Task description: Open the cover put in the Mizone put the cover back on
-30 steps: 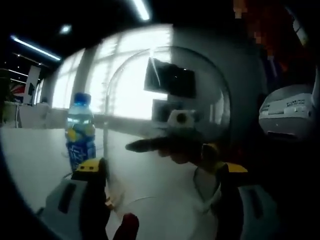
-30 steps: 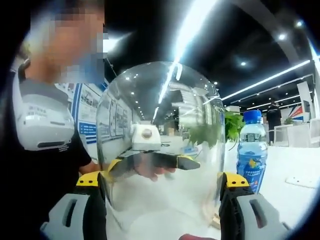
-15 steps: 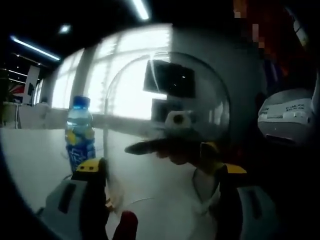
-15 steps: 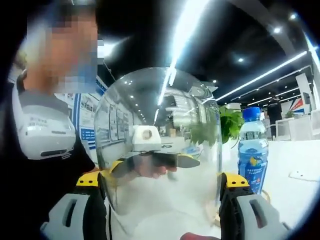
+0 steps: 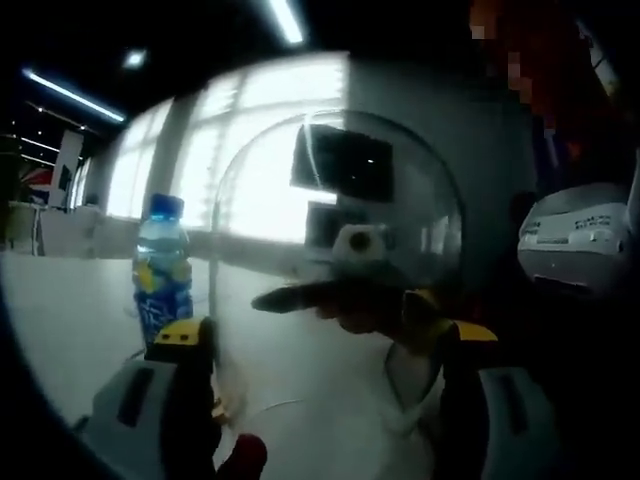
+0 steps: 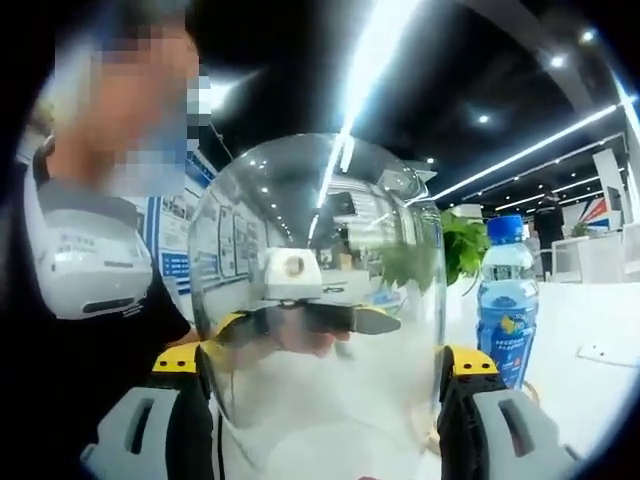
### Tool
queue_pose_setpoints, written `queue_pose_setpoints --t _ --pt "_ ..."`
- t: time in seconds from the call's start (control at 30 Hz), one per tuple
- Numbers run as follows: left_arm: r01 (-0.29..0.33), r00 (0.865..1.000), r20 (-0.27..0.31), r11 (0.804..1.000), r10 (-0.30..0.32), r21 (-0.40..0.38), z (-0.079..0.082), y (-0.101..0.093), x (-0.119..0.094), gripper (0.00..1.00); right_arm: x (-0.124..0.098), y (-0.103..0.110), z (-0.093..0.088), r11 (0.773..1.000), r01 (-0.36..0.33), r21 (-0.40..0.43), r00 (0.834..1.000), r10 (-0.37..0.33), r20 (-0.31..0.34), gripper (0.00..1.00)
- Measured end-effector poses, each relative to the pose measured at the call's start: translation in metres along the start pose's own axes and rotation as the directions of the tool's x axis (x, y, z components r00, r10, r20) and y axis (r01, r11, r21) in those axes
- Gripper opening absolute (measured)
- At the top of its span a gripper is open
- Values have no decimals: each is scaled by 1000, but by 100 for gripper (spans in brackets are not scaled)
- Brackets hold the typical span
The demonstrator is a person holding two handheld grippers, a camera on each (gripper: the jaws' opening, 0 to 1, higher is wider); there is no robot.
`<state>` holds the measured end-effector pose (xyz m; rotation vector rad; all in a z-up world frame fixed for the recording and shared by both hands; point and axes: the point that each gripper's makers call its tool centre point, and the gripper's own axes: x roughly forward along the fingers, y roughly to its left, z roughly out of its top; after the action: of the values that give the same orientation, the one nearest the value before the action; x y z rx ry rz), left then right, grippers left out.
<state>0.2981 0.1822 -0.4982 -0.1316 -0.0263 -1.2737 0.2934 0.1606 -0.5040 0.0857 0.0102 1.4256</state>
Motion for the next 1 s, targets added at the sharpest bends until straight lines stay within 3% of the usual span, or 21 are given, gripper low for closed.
queue_pose_setpoints --t 0.33,0.53,0.83,1.0 --pt "-1 1000 -26 1000 1 5 0 -3 3 80 -3 2 0 1000 -11 -8 1000 11 0 89" --pt "-10 1000 -28 999 9 -33 3 -4 4 80 -4 3 5 1000 -18 23 1000 18 9 89" --pt "-17 999 -48 1000 18 9 12 -12 10 84 -2 10 10 999 -28 -15 999 28 -47 89" --pt "-21 1000 -15 1000 21 -3 28 -12 10 84 -2 10 25 999 -32 -1 999 32 7 89"
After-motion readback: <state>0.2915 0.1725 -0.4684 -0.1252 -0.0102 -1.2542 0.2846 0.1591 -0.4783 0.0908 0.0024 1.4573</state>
